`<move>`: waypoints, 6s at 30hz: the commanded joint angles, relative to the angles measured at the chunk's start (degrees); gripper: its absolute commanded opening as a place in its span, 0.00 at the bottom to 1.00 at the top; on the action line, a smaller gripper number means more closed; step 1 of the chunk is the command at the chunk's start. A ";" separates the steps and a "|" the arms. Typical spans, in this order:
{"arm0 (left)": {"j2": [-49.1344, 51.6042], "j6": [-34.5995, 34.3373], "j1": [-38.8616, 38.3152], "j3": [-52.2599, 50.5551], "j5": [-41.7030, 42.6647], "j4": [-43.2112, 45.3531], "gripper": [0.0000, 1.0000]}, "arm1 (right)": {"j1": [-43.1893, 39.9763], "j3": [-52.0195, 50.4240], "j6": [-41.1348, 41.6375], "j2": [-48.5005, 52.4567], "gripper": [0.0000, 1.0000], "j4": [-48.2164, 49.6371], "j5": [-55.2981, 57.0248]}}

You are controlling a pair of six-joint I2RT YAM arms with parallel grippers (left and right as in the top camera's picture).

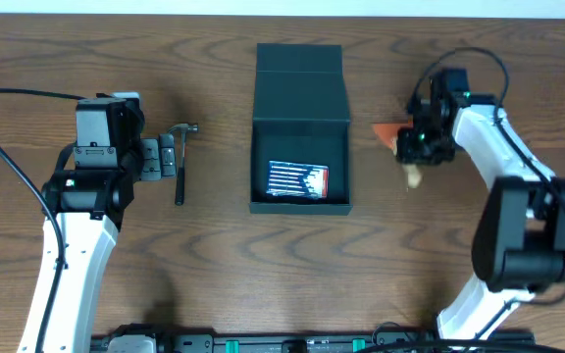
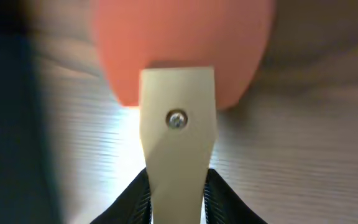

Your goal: Pack container

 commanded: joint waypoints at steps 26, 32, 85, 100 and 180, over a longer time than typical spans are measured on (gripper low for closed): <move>-0.52 0.76 0.24 1.38 -0.68 -0.22 0.98 | 23.80 14.56 -11.82 -15.39 0.01 -6.29 -1.49; -0.52 0.76 0.24 1.38 -0.68 -0.22 0.98 | 24.09 13.51 -12.72 -13.00 0.01 -10.88 -4.22; -0.52 0.76 0.24 1.38 -0.68 -0.22 0.98 | 27.39 13.51 -22.53 1.60 0.73 -5.27 -4.76; -0.52 0.76 0.24 1.38 -0.68 -0.22 0.98 | 27.45 14.27 -21.38 -1.01 0.67 -8.33 -4.68; 49.24 -2.97 -1.90 23.78 6.86 -2.75 0.84 | -13.33 22.01 5.97 -2.99 0.90 -13.77 -4.70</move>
